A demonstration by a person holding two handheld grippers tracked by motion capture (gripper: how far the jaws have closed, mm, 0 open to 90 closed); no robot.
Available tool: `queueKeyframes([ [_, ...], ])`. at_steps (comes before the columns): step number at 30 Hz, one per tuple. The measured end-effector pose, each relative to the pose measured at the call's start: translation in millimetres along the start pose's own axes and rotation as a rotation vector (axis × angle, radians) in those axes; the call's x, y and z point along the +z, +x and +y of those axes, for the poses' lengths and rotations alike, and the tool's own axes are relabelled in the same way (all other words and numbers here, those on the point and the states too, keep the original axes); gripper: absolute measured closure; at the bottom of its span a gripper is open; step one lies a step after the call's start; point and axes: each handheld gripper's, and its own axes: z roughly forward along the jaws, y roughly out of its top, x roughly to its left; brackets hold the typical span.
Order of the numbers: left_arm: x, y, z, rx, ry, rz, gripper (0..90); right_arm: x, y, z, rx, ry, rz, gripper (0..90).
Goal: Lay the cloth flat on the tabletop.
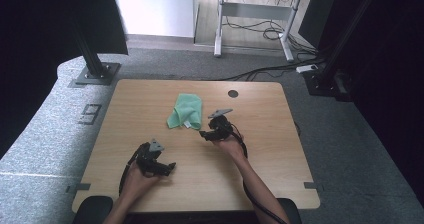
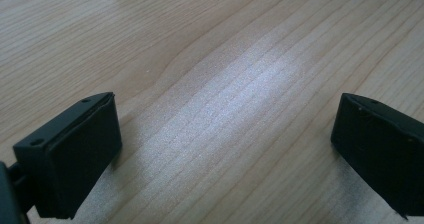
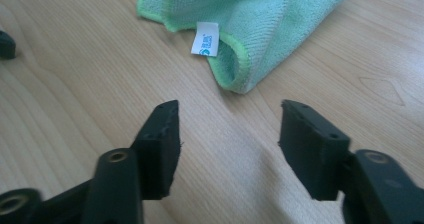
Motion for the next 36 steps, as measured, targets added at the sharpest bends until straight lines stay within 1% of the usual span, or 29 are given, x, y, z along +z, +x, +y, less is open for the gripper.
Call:
queueKeyframes([
  [2,0.0,0.0,0.0,0.0,0.0,0.0,0.0,2.4,-1.8,0.8,0.01,-0.009,0.004,47.3],
  [3,0.0,0.0,0.0,0.0,0.0,0.0,0.0,2.4,-1.8,0.8,0.01,-0.009,0.004,47.3],
  [4,0.0,0.0,0.0,0.0,0.0,-0.001,0.0,4.6,-3.9,2.3,0.025,-0.017,0.01,49.7],
  [11,0.0,0.0,0.0,0.0,0.0,-0.001,0.0,11.0,-8.2,8.5,0.033,-0.024,0.018,55.8],
  [14,0.1,0.0,0.0,-0.001,-0.001,-0.001,0.0,12.8,-8.1,10.2,0.033,-0.021,0.017,56.9],
  [16,0.1,-0.1,0.0,-0.001,-0.001,-0.001,0.0,15.6,-7.9,12.7,0.033,-0.019,0.018,58.1],
  [18,0.1,-0.1,0.1,-0.001,-0.001,-0.001,0.0,20.8,-7.4,16.0,0.034,-0.011,0.008,60.2],
  [21,0.2,0.0,0.1,0.0,-0.001,-0.002,0.0,24.0,-7.2,17.5,0.034,-0.004,0.008,61.1],
  [22,0.2,-0.1,0.1,-0.001,-0.001,-0.002,0.0,27.9,-6.5,18.7,0.039,0.008,0.002,64.2],
  [24,0.1,0.0,0.2,0.0,0.0,-0.002,0.0,29.6,-5.9,19.1,0.043,0.018,-0.007,66.0],
  [26,0.1,0.0,0.2,0.001,0.0,-0.002,0.0,32.3,-6.5,19.0,0.038,0.03,-0.014,72.0],
  [27,0.1,0.1,0.2,0.001,0.0,-0.002,0.0,33.4,-7.3,18.4,0.042,0.033,-0.016,77.8],
  [28,0.1,0.1,0.2,0.001,0.0,-0.002,0.0,33.4,-7.3,18.4,0.042,0.033,-0.016,77.8],
  [29,0.1,0.1,0.2,0.001,0.0,-0.002,0.0,33.5,-8.4,17.2,0.045,0.037,-0.005,82.1],
  [30,0.1,0.1,0.2,0.001,0.0,-0.002,0.0,33.5,-8.4,17.2,0.045,0.037,-0.005,82.1],
  [31,0.1,0.1,0.2,0.001,0.0,-0.002,0.0,32.6,-8.2,15.9,0.042,0.042,-0.013,84.2],
  [36,0.1,0.0,0.2,0.001,0.001,-0.002,0.0,27.7,-8.2,12.7,0.037,0.043,-0.006,84.8],
])
